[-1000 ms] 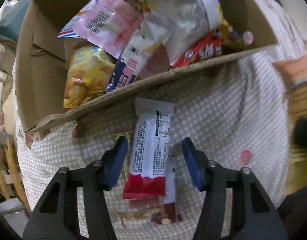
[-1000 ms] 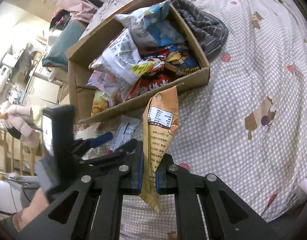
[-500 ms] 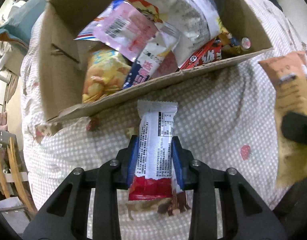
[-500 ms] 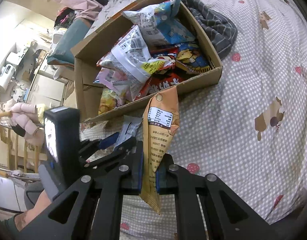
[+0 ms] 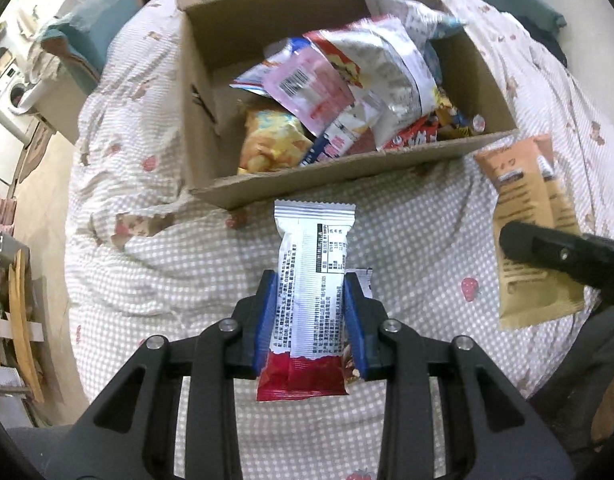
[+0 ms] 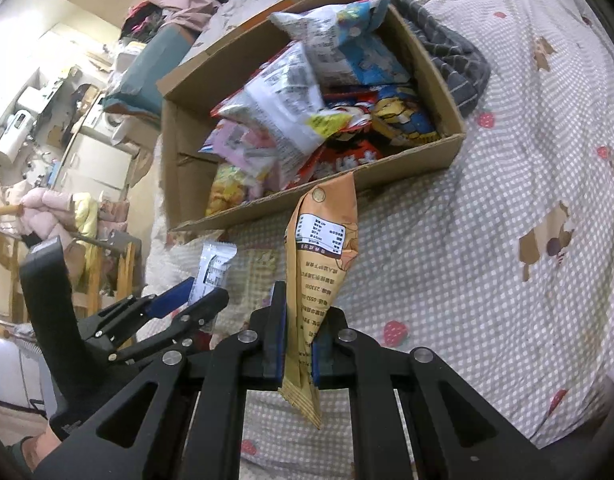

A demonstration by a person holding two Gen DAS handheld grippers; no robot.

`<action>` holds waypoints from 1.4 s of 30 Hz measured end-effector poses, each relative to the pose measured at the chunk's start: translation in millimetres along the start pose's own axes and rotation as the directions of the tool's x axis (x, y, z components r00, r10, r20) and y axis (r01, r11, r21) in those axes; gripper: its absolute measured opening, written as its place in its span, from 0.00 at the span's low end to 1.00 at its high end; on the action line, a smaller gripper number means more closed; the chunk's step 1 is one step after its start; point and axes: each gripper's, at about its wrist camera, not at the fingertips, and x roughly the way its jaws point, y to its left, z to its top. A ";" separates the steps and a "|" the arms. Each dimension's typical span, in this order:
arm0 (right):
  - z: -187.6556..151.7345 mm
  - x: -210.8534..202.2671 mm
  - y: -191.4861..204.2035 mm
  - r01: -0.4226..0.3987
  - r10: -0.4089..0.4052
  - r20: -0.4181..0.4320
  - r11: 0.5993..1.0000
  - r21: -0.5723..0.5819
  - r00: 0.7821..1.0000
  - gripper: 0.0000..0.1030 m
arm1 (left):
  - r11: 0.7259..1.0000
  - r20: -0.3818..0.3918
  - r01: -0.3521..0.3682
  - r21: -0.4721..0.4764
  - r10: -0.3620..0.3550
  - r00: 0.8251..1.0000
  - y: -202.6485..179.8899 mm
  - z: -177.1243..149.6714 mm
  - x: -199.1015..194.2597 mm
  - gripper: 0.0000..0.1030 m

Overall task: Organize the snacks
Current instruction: 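Carry the red-and-white bar and tan bar over the box with both tools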

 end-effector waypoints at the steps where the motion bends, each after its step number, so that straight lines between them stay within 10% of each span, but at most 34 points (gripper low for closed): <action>1: -1.8 -0.9 4.5 0.004 -0.004 0.002 1.000 -0.020 1.000 0.09 | 1.000 0.008 0.000 -0.006 0.000 1.000 4.8 1.5 -2.6 0.28; 17: 8.4 -31.6 21.6 -0.030 0.042 0.144 0.996 -0.085 0.989 0.09 | 0.990 0.208 0.023 -0.138 0.006 0.978 57.0 28.7 -60.8 0.28; 42: 97.3 -57.5 -11.5 0.017 -0.021 0.296 1.000 0.013 0.955 0.09 | 0.986 0.306 0.038 -0.160 0.013 0.952 79.5 106.4 -46.9 0.28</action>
